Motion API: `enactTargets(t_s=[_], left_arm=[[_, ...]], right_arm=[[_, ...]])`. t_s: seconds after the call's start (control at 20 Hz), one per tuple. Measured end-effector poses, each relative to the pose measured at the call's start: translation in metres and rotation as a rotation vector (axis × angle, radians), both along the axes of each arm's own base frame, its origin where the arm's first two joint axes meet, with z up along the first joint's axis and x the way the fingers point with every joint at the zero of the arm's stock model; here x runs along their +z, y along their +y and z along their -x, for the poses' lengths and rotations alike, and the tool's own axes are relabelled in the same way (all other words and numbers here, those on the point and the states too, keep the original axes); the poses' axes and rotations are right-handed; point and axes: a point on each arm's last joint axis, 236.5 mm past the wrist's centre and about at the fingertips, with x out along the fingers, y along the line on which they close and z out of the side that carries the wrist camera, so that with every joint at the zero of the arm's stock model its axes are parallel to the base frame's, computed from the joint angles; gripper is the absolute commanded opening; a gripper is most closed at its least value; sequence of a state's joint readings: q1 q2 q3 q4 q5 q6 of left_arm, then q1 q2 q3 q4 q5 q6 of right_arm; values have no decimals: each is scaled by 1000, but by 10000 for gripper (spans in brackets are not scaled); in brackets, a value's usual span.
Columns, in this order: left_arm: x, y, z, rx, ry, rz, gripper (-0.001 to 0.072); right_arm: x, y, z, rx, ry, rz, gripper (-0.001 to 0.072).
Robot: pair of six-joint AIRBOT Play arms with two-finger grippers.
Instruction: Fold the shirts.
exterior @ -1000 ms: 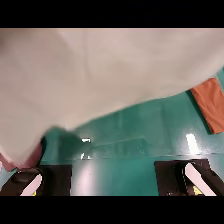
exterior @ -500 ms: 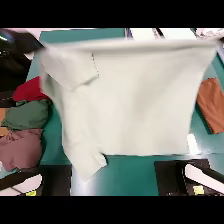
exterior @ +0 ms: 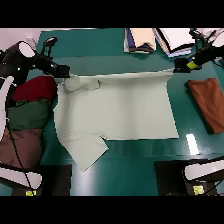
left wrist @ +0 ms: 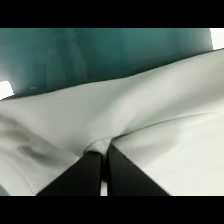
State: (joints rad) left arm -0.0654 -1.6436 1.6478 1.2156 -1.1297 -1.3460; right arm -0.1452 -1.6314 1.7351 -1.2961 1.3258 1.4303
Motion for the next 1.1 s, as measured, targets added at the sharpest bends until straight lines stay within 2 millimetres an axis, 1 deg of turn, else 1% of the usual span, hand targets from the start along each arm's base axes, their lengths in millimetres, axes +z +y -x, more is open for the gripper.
enactTargets(t_s=[0.05,0.1,0.2,0.35,0.55,0.65,0.7,0.75,0.8,0.85,0.95,1.05,1.1], left_arm=[[-1,2,0,-8,3,-14,29],[-4,4,3,-20,23,-31,29],[-12,8,14,-39,72,-57,29],[-38,13,35,-58,168,-85,29],[-77,16,67,-70,295,-96,29],[-91,17,80,-73,342,-98,30],[-96,17,85,-73,361,-99,33],[-98,17,88,-67,375,-98,250],[-101,19,91,-53,387,-103,525],[-102,21,92,-38,396,-105,558],[-97,21,94,-8,401,-99,558],[-80,23,94,23,376,-98,559],[-69,28,97,40,356,-113,558]], right_arm=[[0,3,-4,7,-1,2,15],[-1,4,-6,12,4,3,15],[-4,2,-1,20,33,22,15],[-19,-2,19,25,101,56,16],[-48,-5,53,21,184,72,16],[-62,-4,66,20,211,75,17],[-68,-3,71,19,222,75,30],[-74,-3,76,17,236,74,232],[-78,-4,80,16,244,82,416],[-81,-5,82,13,248,88,420],[-79,-3,82,11,247,80,419],[-67,-2,83,12,232,80,419],[-59,-2,85,14,222,82,419]])
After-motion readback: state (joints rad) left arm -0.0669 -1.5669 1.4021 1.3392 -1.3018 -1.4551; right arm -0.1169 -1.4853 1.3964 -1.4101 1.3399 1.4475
